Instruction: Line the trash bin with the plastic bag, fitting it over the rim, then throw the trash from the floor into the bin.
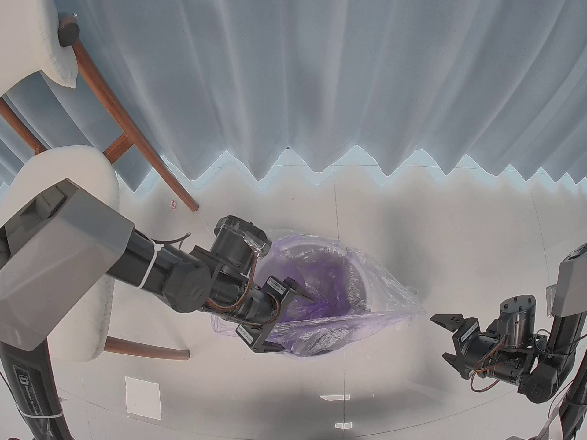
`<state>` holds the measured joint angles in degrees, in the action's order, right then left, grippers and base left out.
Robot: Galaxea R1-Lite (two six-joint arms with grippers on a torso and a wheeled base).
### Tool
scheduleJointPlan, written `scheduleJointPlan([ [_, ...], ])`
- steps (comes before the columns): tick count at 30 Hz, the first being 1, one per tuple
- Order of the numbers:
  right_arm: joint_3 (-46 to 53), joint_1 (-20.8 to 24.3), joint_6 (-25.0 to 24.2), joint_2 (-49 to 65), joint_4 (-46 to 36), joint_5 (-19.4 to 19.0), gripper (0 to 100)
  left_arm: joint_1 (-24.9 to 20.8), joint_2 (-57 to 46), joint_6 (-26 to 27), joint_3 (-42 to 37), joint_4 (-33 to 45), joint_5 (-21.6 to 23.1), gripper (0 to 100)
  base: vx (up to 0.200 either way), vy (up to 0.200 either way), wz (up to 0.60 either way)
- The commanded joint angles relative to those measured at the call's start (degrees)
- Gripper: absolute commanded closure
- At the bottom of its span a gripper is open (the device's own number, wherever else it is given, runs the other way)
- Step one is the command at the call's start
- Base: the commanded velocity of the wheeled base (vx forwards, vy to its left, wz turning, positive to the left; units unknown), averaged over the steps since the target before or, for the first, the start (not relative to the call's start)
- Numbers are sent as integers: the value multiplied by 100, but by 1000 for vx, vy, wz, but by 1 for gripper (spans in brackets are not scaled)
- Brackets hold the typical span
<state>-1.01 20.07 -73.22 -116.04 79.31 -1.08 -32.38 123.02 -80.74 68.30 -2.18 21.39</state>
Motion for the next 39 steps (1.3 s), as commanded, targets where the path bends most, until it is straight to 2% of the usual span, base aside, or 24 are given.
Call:
scheduleJointPlan([
  [1,101,6,-8,-112,49,12,0,56,337,49,869,781,-4,0,0,0,0],
  [2,101,6,-8,-112,49,12,0,56,337,49,869,781,-4,0,0,0,0],
  [3,101,6,0,-120,58,3,0,91,469,252,1141,1132,-39,0,0,0,0],
  [8,101,6,-8,-173,49,3,0,74,671,665,1581,1897,-74,0,0,0,0],
  [18,101,6,-8,-243,76,3,0,-58,1190,717,2794,3145,-733,0,0,0,0],
  [25,101,6,0,-410,313,12,0,-58,1348,717,3136,3321,-795,0,0,0,0],
  [26,101,6,-8,-437,339,21,0,-58,1357,726,3136,3321,-804,100,0,0,0],
  [36,101,-3,-8,-490,348,21,0,-84,1251,726,3136,3330,-804,100,0,0,0],
  [39,101,6,0,-472,348,21,0,-102,715,849,3101,3672,-804,100,0,0,0],
])
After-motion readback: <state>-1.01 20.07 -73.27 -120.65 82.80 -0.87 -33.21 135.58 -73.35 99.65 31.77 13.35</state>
